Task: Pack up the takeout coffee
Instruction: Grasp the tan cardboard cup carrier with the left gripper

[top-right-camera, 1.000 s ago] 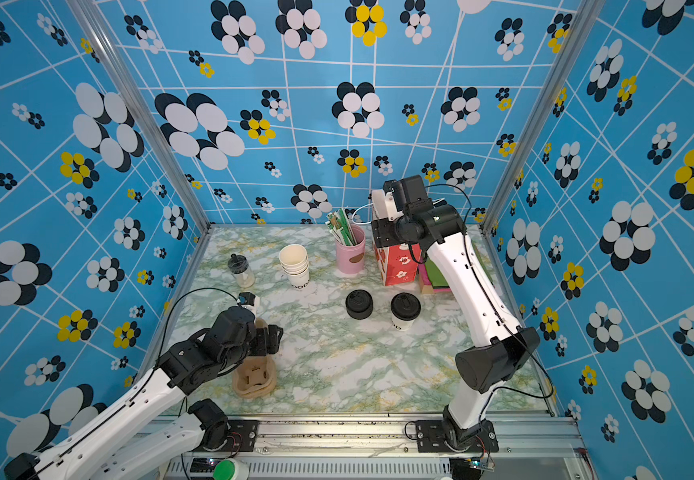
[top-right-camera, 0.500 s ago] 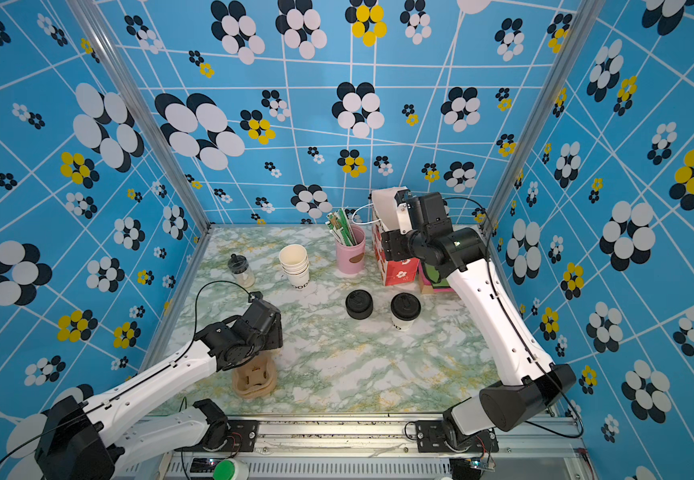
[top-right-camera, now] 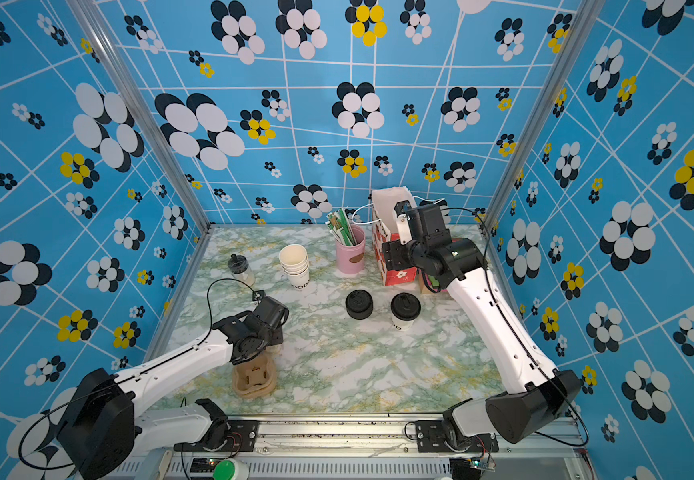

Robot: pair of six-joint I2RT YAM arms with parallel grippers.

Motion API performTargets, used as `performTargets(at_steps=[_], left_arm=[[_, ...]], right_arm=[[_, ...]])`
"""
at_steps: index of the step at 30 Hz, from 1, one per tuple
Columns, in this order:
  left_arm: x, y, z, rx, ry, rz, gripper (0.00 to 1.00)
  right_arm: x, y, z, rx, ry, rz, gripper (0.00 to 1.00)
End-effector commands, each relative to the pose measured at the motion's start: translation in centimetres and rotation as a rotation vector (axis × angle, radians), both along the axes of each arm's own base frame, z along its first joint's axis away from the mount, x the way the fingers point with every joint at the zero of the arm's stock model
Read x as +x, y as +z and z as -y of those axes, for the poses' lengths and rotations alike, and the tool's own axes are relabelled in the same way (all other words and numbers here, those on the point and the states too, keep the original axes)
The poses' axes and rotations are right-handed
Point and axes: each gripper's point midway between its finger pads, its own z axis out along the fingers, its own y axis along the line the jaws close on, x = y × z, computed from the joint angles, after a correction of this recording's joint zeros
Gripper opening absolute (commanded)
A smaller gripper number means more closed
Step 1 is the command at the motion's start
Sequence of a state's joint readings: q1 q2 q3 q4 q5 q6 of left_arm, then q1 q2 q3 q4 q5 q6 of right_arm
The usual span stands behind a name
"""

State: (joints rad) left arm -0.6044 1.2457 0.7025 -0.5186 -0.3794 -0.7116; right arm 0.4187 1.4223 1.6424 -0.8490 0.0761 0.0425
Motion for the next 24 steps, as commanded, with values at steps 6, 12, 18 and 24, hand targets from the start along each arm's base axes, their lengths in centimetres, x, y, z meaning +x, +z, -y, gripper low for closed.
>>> performTargets(at_steps=[6, 12, 18, 24], left_arm=[[0.0, -1.6, -0.6, 0.015, 0.019, -0.04, 0.33], [-0.2, -1.3, -0.2, -0.031, 0.033, -0.033, 0.19], [-0.4, -0.3, 1.0, -0.111, 0.06, -0.007, 0.11], [-0.6, 1.3, 4.6, -0.16, 0.024, 0.007, 0.07]], right_arm=[[-0.2, 0.2, -0.4, 0.004, 0.025, 0.025, 0.79], [-0.5, 0.3, -0.3, -0.001, 0.028, 0.029, 0.79], [-0.9, -0.2, 0.0, -0.021, 0.034, 0.021, 0.8], [-1.3, -1.3, 0.2, -0.039, 0.04, -0.008, 0.8]])
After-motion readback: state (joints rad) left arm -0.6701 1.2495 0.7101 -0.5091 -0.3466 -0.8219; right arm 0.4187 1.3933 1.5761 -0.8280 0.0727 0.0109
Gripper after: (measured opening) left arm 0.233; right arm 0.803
